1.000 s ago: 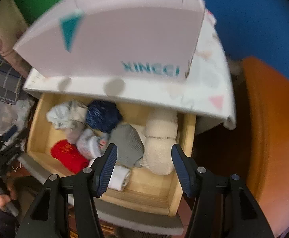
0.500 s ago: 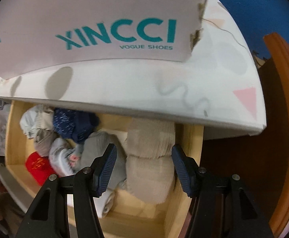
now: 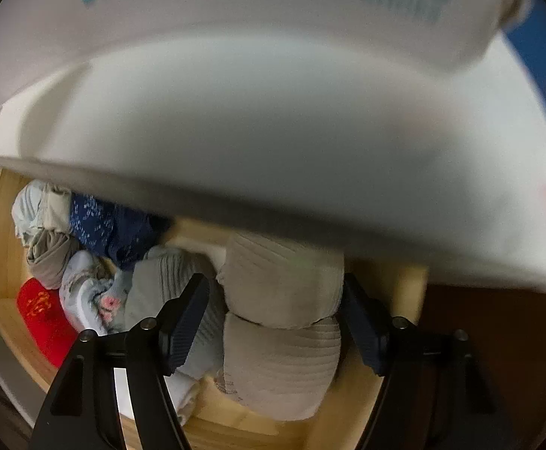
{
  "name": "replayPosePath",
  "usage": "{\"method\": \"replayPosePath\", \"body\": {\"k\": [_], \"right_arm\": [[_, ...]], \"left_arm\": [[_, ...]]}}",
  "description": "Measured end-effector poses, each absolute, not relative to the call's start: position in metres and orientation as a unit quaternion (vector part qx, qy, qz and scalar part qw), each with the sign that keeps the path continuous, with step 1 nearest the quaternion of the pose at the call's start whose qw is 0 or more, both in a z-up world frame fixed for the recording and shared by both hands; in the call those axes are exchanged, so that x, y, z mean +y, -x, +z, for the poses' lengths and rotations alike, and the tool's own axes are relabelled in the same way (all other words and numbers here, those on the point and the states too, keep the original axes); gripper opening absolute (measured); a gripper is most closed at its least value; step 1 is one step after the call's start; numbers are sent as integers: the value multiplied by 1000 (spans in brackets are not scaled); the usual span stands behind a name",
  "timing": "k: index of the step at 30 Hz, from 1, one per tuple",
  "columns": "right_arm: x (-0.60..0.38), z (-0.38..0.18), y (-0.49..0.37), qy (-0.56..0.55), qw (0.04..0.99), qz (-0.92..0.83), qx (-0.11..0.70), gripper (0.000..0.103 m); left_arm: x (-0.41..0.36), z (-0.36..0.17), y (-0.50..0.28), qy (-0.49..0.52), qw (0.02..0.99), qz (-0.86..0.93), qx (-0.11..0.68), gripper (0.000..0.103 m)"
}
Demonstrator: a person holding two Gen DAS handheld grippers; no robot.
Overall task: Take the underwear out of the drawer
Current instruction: 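Lower the right tool onto the beige rolled sock and close it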
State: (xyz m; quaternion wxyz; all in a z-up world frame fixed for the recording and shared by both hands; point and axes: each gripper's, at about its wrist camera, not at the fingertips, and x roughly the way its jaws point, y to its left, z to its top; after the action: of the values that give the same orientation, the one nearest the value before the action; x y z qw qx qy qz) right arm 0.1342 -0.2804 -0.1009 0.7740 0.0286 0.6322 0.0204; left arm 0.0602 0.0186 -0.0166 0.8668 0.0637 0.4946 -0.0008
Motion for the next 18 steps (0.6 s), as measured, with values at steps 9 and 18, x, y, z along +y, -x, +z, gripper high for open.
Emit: {"method": "replayPosePath", "body": {"k": [9, 18], "right_arm": [[-263, -109, -132, 22, 769, 17, 639, 53], [-279, -104, -108, -9, 772, 1, 635, 51]], "left_arm": [[18, -17, -60, -66, 864, -4, 499, 58], [17, -18, -61, -73, 861, -9, 503, 58]]}}
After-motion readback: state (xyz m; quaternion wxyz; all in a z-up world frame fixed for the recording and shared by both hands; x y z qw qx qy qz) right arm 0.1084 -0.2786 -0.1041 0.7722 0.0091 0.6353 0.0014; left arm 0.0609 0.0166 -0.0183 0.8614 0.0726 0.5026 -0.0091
